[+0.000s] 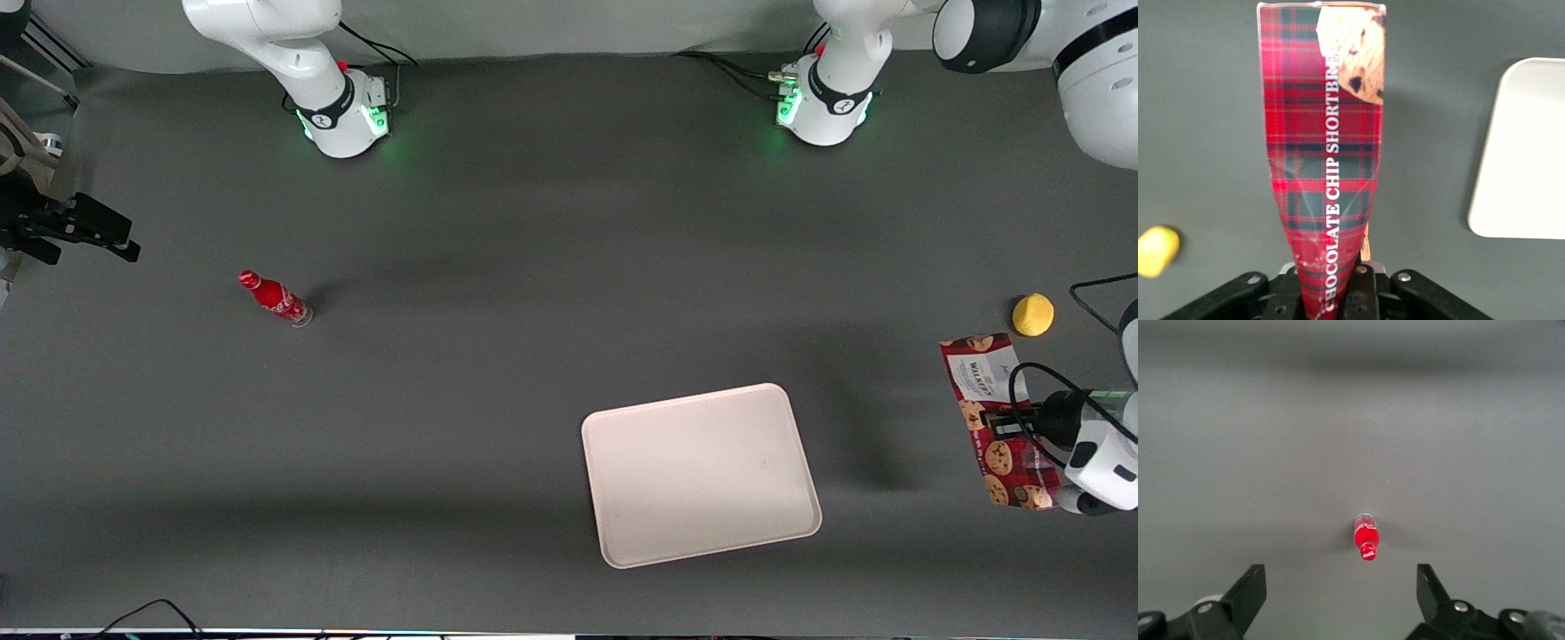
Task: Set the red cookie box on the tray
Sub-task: 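Lift the cookie box upright with the left gripper, then carry the held box over the cream tray's edge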
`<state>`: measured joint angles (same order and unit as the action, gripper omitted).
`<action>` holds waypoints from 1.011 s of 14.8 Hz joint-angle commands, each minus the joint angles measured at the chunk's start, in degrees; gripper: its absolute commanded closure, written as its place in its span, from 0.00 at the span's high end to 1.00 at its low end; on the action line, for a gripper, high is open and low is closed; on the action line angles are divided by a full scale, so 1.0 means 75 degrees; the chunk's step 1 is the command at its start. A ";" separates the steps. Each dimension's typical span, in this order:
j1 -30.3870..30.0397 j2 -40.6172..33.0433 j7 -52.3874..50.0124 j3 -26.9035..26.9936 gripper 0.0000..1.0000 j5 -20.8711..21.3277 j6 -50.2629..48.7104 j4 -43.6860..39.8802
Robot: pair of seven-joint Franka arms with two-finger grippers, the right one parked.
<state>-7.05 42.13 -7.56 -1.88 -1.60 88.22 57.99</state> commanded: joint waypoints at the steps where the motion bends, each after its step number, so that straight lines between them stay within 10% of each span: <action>1: 0.0166 -0.0507 -0.1764 -0.0918 0.00 -0.0056 -0.0384 -0.0033; 15: 0.0846 0.0862 -0.3093 -0.2211 0.00 0.1947 0.3892 0.1455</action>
<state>-1.31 47.70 -28.63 -18.30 10.03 114.70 68.14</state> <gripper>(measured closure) 0.833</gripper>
